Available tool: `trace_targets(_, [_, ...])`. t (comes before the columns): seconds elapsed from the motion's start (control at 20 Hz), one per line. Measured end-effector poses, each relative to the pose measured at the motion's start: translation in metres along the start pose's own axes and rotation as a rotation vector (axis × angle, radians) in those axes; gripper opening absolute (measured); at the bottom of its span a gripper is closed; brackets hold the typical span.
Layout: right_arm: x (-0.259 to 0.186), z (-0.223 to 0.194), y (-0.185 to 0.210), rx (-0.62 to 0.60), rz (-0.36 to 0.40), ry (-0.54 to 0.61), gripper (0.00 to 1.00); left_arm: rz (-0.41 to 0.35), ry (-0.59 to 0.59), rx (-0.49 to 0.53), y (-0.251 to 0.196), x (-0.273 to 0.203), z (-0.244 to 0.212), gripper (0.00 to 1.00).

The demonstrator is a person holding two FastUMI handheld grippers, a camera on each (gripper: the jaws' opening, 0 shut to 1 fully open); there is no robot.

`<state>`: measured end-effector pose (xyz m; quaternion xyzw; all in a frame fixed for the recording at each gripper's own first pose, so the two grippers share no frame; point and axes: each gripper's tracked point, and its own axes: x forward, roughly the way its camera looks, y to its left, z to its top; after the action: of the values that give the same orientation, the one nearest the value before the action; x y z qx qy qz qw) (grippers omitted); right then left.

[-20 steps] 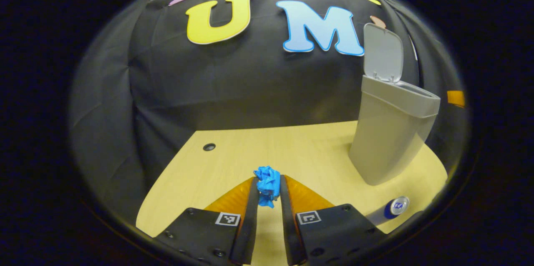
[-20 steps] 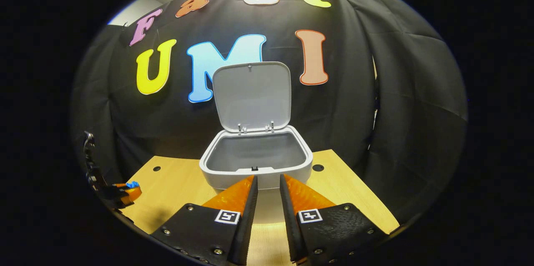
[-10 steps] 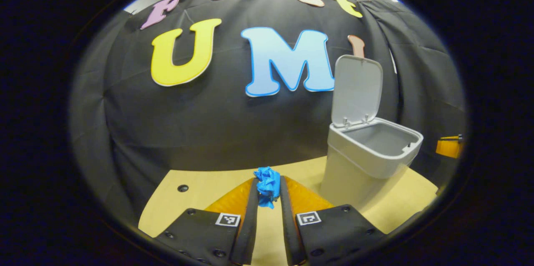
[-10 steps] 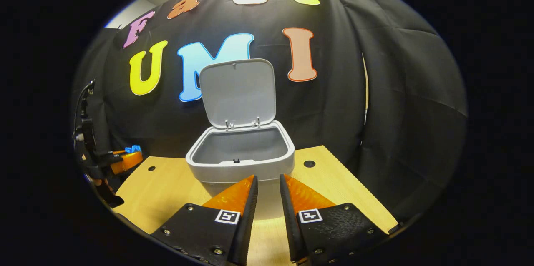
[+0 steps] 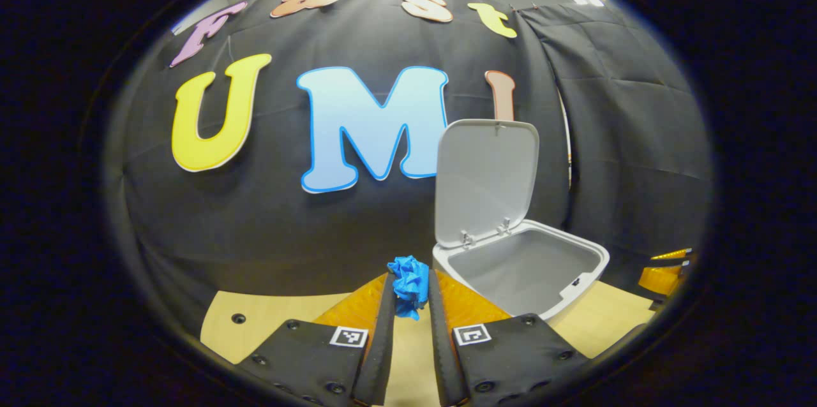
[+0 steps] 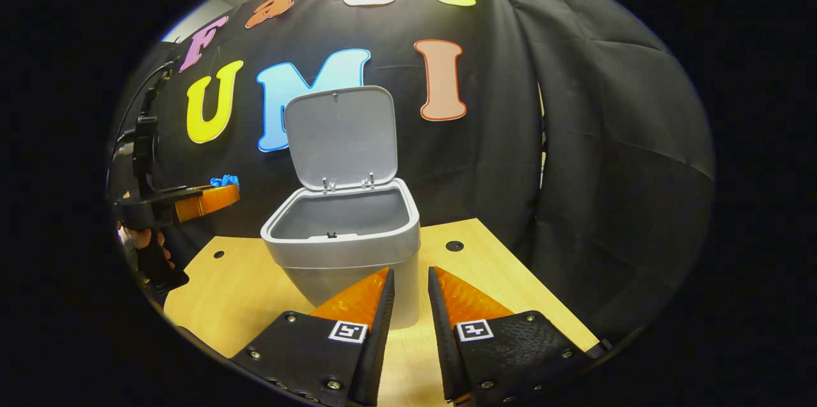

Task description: Press the lid of the desktop garbage bin to open it, pick up the crumpled paper on the desktop and throw it into the bin, then pick up the pop can on the desktop and drop it into the bin, and finally close the garbage bin lid.

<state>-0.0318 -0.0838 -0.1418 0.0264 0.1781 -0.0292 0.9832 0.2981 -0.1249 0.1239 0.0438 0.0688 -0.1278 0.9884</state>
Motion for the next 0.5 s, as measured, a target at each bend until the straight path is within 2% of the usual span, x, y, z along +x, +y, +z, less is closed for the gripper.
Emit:
trace_targets(0.1, [-0.002, -0.001, -0.005, 0.007, -0.013, 0.0, 0.37, -0.029, -0.002, 0.005, -0.017, 0.007, 0.002, 0.37])
trace_targets(0.25, [-0.002, -0.001, -0.013, 0.017, -0.029, 0.001, 0.37, -0.076, 0.003, -0.003, -0.042, 0.019, 0.005, 0.32])
trace_targets(0.5, [-0.007, -0.006, -0.025, 0.027, -0.053, 0.005, 0.37, -0.126, 0.014, 0.0, -0.073, 0.037, 0.004, 0.32])
